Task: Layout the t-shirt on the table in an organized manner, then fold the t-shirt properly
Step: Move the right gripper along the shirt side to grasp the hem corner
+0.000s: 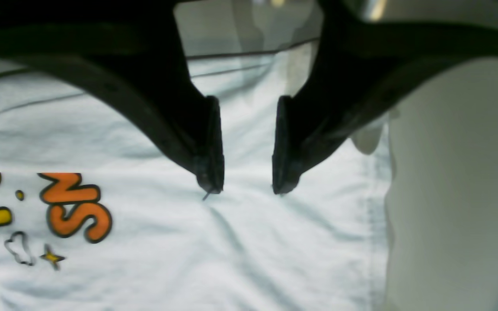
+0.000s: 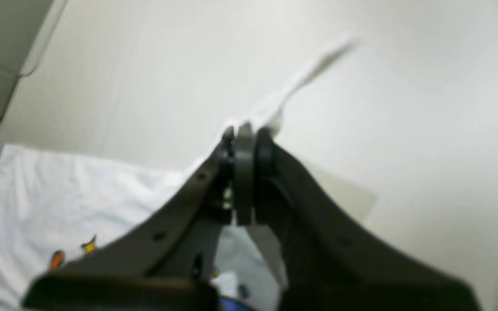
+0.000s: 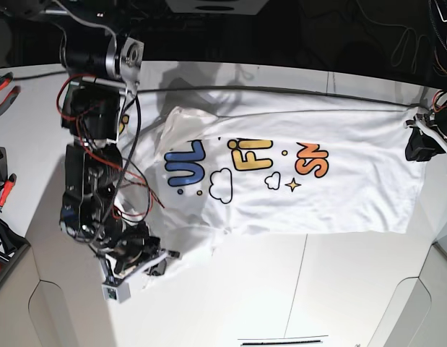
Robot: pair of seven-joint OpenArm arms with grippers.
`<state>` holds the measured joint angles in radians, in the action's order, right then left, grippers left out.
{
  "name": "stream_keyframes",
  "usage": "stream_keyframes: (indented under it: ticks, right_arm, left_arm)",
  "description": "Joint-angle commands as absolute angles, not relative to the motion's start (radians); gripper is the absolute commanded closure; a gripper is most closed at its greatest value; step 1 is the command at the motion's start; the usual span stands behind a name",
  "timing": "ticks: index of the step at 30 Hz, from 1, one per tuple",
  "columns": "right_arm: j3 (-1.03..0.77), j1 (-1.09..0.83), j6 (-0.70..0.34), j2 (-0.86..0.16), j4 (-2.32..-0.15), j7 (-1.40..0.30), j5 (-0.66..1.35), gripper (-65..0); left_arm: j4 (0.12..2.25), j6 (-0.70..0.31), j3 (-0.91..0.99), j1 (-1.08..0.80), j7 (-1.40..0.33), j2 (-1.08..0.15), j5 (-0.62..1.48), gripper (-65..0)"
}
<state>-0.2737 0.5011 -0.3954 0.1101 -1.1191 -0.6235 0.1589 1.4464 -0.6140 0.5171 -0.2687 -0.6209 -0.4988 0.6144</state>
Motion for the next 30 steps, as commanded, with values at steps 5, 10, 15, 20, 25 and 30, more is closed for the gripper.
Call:
stream_keyframes:
  ticks: [5,10,15,20,25,30]
  right_arm:
    - [-0.253,0.591,-0.403,0.078,-1.070,-0.591,0.141,-24.8]
    - [-0.253,0.586,-0.403,0.012,-1.070,-0.590,0.108,-28.6]
    - [-0.253,0.583,-0.369,-0.080,-1.070,-0.593,0.068,-28.4]
    - [-0.253,0.550,-0.369,-0.142,-1.061,-0.656,0.155,-35.0]
    - [-0.253,0.522,-0.370,-0.130,-0.924,-0.591,0.166,-38.0]
    - [-0.253,0.524,-0.406,-0.127,-0.781,-0.475,0.202,-38.0]
  left_arm:
    - [1.461,-0.618,0.525,-0.263,-0.609,-0.521,0.628,-22.6]
    - [1.461,-0.618,0.525,-0.263,-0.611,-0.521,0.628,-22.6]
    - [1.461,-0.618,0.525,-0.263,-0.610,-0.521,0.628,-22.6]
    - [1.461,-0.618,0.525,-0.263,-0.611,-0.521,0.628,-22.6]
    - [1.461,-0.619,0.525,-0.263,-0.610,-0.521,0.629,-22.6]
    - [1.461,-0.618,0.525,-0.263,-0.610,-0.521,0.629,-22.6]
